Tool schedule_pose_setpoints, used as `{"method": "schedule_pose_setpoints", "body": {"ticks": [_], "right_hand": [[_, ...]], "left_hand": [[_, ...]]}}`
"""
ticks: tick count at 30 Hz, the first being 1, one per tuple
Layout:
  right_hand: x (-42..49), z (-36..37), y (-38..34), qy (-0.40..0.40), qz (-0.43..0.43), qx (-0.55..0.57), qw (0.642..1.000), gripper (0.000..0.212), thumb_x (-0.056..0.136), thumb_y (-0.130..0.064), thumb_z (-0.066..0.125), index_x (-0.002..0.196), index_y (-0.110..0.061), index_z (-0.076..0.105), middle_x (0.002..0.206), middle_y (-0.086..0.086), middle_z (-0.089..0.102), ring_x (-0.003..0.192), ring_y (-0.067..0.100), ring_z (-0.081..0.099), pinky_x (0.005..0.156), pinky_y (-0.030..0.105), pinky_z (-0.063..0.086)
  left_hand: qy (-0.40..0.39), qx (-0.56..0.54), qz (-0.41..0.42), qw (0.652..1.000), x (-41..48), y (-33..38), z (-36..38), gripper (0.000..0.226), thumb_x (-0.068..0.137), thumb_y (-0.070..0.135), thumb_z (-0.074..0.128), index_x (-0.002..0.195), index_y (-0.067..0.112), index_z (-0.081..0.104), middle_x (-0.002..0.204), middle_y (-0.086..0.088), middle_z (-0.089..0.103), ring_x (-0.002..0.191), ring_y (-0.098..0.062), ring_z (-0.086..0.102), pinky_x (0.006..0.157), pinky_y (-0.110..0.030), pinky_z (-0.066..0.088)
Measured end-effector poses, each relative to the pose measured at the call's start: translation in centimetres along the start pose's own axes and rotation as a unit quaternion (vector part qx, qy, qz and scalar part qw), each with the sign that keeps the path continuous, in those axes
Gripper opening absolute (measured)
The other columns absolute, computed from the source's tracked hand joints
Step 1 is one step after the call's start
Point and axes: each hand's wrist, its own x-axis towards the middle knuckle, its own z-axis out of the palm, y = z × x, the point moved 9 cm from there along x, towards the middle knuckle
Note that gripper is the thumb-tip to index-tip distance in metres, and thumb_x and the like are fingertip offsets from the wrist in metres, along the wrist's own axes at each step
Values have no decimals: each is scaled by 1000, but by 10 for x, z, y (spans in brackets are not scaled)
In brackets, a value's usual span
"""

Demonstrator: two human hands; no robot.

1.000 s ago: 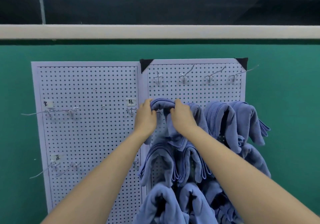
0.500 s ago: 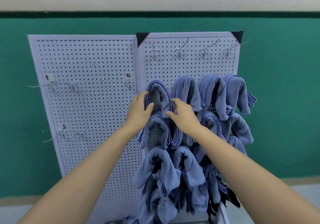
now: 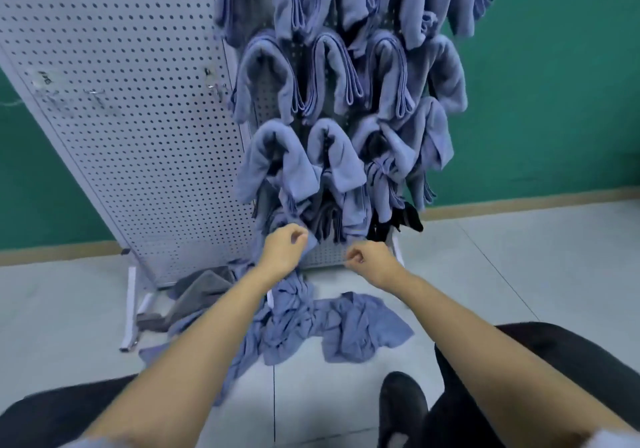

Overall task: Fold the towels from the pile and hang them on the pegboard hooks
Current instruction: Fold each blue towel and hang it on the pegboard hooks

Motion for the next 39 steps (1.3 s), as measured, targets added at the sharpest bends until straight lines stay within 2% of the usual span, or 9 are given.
{"method": "schedule_pose_setpoints", "body": {"ticks": [5,8,13,19,25,28,32,36,39], "right_hand": [[1,64,75,-30,94,11,995,17,90,-5,50,80,-9,63,88,7,59,81,22,51,64,24,40],[14,97,112,-65,135,10,989,21,90,-9,50,98,-2,68,103,15,67,94,29,61,78,31,49],[35,149,161,-112,175,7,978,23,92,-14,53,109,-6,67,113,14,65,90,21,55,82,28,43],[64,214,207,-166,183,-30,968,28,93,-14,50,119,-12,62,123,11,60,115,27,55,92,31,43],[84,247,234,-174,143,-66,972,31,94,-12,46,122,-16,59,130,7,51,118,24,46,70,22,30],[94,243,236,-171,113,-120,971,29,95,-9,43,120,-12,59,131,9,48,120,26,44,74,26,29],[96,229,227,-166,94,-147,971,23,95,-12,46,115,-12,59,128,9,48,116,27,45,79,31,34],[98,194,179,-126,31,-83,988,17,95,-14,48,107,-12,60,118,8,52,109,25,48,85,33,41],[98,149,131,-83,-9,34,996,10,92,-4,48,96,-8,56,103,12,57,92,24,52,82,34,42]], "left_hand": [[-73,-11,-73,995,-23,-83,79,23,97,8,47,77,9,59,76,-4,55,70,-15,48,67,-26,38],[-96,-1,-113,989,-20,-119,110,33,97,8,46,65,19,47,64,-2,49,56,-7,40,53,-21,32],[-133,-19,-178,975,-11,-166,176,27,92,6,51,71,20,59,73,-5,64,71,-16,54,61,-25,36],[-189,-42,-257,947,-13,-224,271,17,86,7,64,101,0,68,102,-15,70,95,-26,65,78,-26,48],[-225,-3,-257,940,-8,-244,329,12,76,16,73,75,10,63,82,-12,69,83,-27,65,56,-20,31],[-210,7,-259,943,-4,-250,339,27,80,11,64,58,18,50,81,-14,69,85,-32,64,61,-31,40],[-136,-11,-257,957,3,-238,311,9,84,8,57,78,14,59,79,-8,66,77,-26,61,63,-29,42],[-51,-114,-244,962,18,-210,261,12,89,-2,51,83,9,51,70,1,53,72,-19,51,61,-21,40],[2,-221,-251,943,35,-188,213,20,90,-4,49,81,14,52,77,-5,54,79,-22,52,75,-39,46]]}}
